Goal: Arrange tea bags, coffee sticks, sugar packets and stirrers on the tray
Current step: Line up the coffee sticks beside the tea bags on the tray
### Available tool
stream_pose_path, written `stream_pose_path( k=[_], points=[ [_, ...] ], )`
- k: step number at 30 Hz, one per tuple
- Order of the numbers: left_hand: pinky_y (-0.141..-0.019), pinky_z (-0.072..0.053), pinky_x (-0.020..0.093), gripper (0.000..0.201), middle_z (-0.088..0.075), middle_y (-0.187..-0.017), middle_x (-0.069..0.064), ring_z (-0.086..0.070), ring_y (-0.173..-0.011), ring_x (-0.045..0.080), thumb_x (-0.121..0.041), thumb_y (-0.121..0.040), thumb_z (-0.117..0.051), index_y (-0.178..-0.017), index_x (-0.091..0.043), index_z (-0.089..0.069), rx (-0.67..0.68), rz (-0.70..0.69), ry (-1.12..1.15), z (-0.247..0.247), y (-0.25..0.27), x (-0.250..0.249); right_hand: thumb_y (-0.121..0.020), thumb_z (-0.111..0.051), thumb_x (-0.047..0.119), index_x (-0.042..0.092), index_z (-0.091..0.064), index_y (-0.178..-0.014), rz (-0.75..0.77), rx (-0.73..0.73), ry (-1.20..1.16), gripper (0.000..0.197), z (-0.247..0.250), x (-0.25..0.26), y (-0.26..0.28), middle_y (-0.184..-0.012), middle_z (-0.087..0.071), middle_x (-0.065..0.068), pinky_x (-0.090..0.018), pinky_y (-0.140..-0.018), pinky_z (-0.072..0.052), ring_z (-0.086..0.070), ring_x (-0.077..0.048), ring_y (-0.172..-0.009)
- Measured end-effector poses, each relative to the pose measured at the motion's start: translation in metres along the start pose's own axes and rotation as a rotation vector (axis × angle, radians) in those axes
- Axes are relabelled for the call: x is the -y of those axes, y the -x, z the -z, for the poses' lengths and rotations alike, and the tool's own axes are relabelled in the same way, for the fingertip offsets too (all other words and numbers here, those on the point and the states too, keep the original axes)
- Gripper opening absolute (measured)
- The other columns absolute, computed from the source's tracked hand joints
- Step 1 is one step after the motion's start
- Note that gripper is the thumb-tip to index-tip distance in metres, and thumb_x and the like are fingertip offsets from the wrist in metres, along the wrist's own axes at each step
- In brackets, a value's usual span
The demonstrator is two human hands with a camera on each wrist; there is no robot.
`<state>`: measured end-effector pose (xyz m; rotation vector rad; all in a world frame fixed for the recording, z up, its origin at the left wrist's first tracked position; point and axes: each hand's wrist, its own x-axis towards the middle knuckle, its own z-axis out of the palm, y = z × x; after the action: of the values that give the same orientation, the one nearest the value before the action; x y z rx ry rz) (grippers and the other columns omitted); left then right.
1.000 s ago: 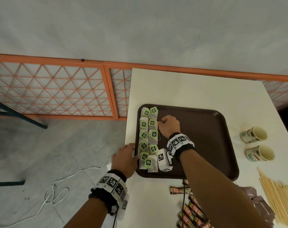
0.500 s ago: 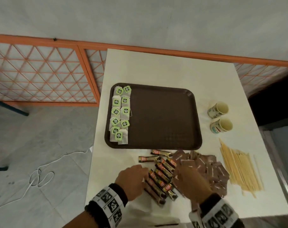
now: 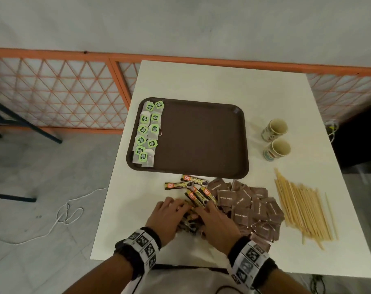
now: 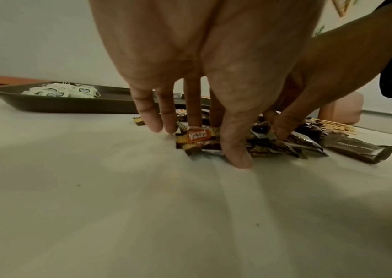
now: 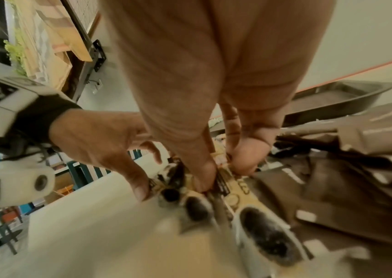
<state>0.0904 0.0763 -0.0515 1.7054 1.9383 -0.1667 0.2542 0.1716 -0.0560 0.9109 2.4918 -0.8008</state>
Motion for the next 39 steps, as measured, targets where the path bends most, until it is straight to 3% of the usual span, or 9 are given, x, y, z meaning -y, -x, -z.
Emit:
stream_pose_path(
  k=[7,11,16,20,23,26,30,35,39],
  points=[
    [-0.107,-0.033,0.040,0.055,-0.034,-0.147,0.001,-0.032,-0.129,0.027,-0.016,-0.090,-0.058,-0.140,-0.023,-0.036,-0.065,0.025,-0.037,-0.007,0.001,-0.016,-0.098,-0.053,0.024,0.021,-0.048,-0.133,0.001,0.046,-0.059,0.036,0.010,-0.020,-0.004,-0.141,-0.041,0.000,-0.032,-0.104,-0.045,-0.050,-0.019,-0.122],
    [-0.110,-0.026,0.045,0.055,-0.035,-0.146,0.007,-0.031,-0.132,0.031,-0.015,-0.091,-0.054,-0.141,-0.018,-0.035,-0.034,0.075,-0.134,-0.009,0.001,-0.020,-0.095,-0.059,0.029,0.021,-0.056,-0.125,0.012,-0.047,-0.148,0.031,0.014,-0.028,-0.002,-0.131,-0.041,0.004,-0.026,-0.100,-0.045,-0.050,-0.013,-0.114],
    [-0.100,-0.035,0.045,0.056,-0.038,-0.141,0.013,-0.039,-0.122,0.033,-0.015,-0.089,-0.053,-0.141,-0.008,-0.031,0.034,0.066,-0.201,-0.009,0.000,-0.029,-0.097,-0.056,0.029,0.023,-0.055,-0.119,0.001,-0.067,-0.236,0.023,0.012,-0.029,-0.004,-0.116,-0.061,0.003,-0.032,-0.093,-0.051,-0.058,-0.012,-0.102],
    [-0.102,-0.036,0.046,0.055,-0.036,-0.145,0.019,-0.041,-0.123,0.037,-0.021,-0.099,-0.040,-0.148,-0.001,-0.022,0.077,0.057,-0.204,-0.009,-0.001,-0.038,-0.096,-0.059,0.029,0.022,-0.055,-0.117,-0.075,-0.131,-0.395,0.023,0.026,-0.032,-0.009,-0.104,-0.064,0.008,-0.015,-0.078,-0.048,-0.060,-0.003,-0.093],
    [-0.102,-0.038,0.044,0.052,-0.036,-0.146,0.020,-0.043,-0.124,0.037,-0.020,-0.101,-0.035,-0.148,-0.002,-0.022,0.113,0.087,-0.107,-0.004,-0.001,-0.039,-0.096,-0.059,0.030,0.022,-0.055,-0.119,-0.110,-0.119,-0.465,0.025,0.035,-0.035,-0.009,-0.104,-0.064,0.010,-0.022,-0.086,-0.051,-0.062,-0.003,-0.094],
    [-0.092,-0.045,0.037,0.047,-0.045,-0.133,0.015,-0.053,-0.111,0.030,-0.016,-0.096,-0.046,-0.140,-0.007,-0.032,0.145,0.146,0.232,-0.001,-0.001,-0.028,-0.095,-0.060,0.031,0.024,-0.058,-0.115,-0.136,-0.103,-0.547,0.021,0.043,-0.038,-0.002,-0.101,-0.065,0.009,-0.023,-0.086,-0.052,-0.063,-0.004,-0.091],
    [-0.064,-0.042,0.021,0.010,-0.061,-0.098,0.000,-0.053,-0.074,0.011,-0.018,-0.099,-0.041,-0.108,-0.014,-0.039,0.137,0.217,0.800,0.012,0.005,-0.006,-0.094,-0.063,0.028,0.023,-0.063,-0.108,-0.096,-0.074,-0.704,0.015,0.057,-0.032,0.007,-0.092,-0.070,0.005,-0.020,-0.073,-0.055,-0.067,0.000,-0.078],
    [-0.071,-0.051,0.028,0.039,-0.069,-0.097,0.002,-0.061,-0.083,0.013,0.003,-0.092,-0.038,-0.120,-0.019,-0.055,-0.077,0.246,1.494,0.048,0.003,-0.012,-0.093,-0.066,0.026,0.021,-0.067,-0.106,0.059,-0.053,-0.722,0.014,0.072,0.015,-0.006,-0.088,-0.070,0.005,-0.015,-0.066,-0.050,-0.065,0.002,-0.074],
    [-0.082,-0.054,0.042,0.029,-0.072,-0.106,0.010,-0.066,-0.095,0.025,-0.019,-0.090,-0.057,-0.118,-0.018,-0.063,-0.081,0.267,1.850,0.067,-0.003,-0.001,-0.087,-0.069,0.026,0.024,-0.070,-0.098,0.131,-0.130,-0.639,0.012,0.082,0.044,-0.029,-0.090,-0.071,0.007,-0.026,-0.076,-0.055,-0.066,-0.005,-0.081]
  ],
)
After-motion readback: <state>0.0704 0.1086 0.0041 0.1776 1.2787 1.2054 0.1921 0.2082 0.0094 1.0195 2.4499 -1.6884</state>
